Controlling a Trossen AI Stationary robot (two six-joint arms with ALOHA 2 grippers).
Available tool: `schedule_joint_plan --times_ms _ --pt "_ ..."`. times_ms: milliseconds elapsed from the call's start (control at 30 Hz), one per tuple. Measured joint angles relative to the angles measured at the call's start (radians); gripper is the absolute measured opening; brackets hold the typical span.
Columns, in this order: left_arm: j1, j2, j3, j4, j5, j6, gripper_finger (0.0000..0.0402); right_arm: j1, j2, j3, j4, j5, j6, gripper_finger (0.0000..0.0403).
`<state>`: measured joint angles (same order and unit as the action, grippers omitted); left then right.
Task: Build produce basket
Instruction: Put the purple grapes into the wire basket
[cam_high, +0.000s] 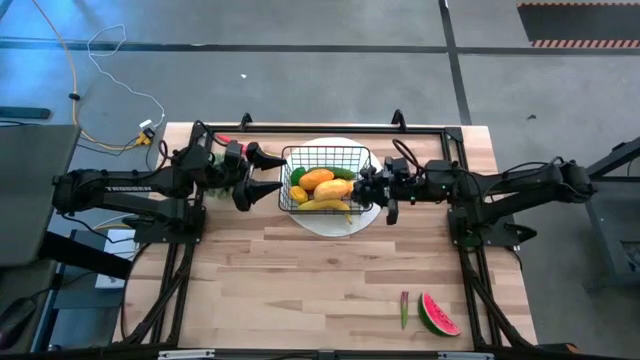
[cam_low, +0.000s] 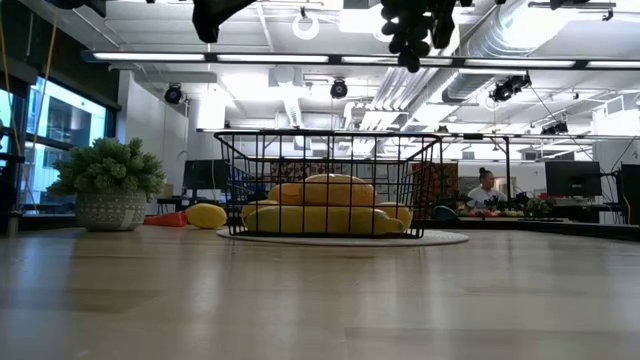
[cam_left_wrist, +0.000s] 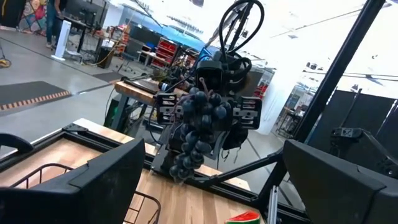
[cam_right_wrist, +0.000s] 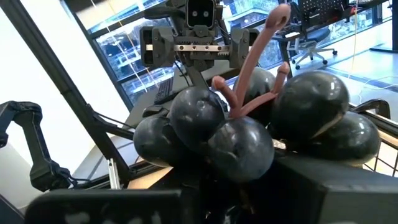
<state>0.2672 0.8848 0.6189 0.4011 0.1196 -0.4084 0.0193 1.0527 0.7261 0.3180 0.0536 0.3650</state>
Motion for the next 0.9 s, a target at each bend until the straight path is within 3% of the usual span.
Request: schedule_joint_plan --times_ms 267,433,700,900 --pt "0.0 0.0 0.0 0.03 0.0 -0.004 0.0371 -0.001 0.017 0.017 0.015 0.044 0.026 0.005" --pt "0.0 0.0 0.0 0.097 0.008 -0.01 0.0371 -0.044 0.123 0.191 -0.222 0.043 -0.017 0.0036" --pt "0.0 0.0 0.0 0.152 0.019 -0.034 0.0371 -0.188 0.405 0.556 -0.617 0.047 -0.164 0.0032" --pt "0.0 0.0 0.0 0.15 0.019 -0.034 0.0371 -0.27 0.587 0.675 -0.889 0.047 -0.192 0.0048"
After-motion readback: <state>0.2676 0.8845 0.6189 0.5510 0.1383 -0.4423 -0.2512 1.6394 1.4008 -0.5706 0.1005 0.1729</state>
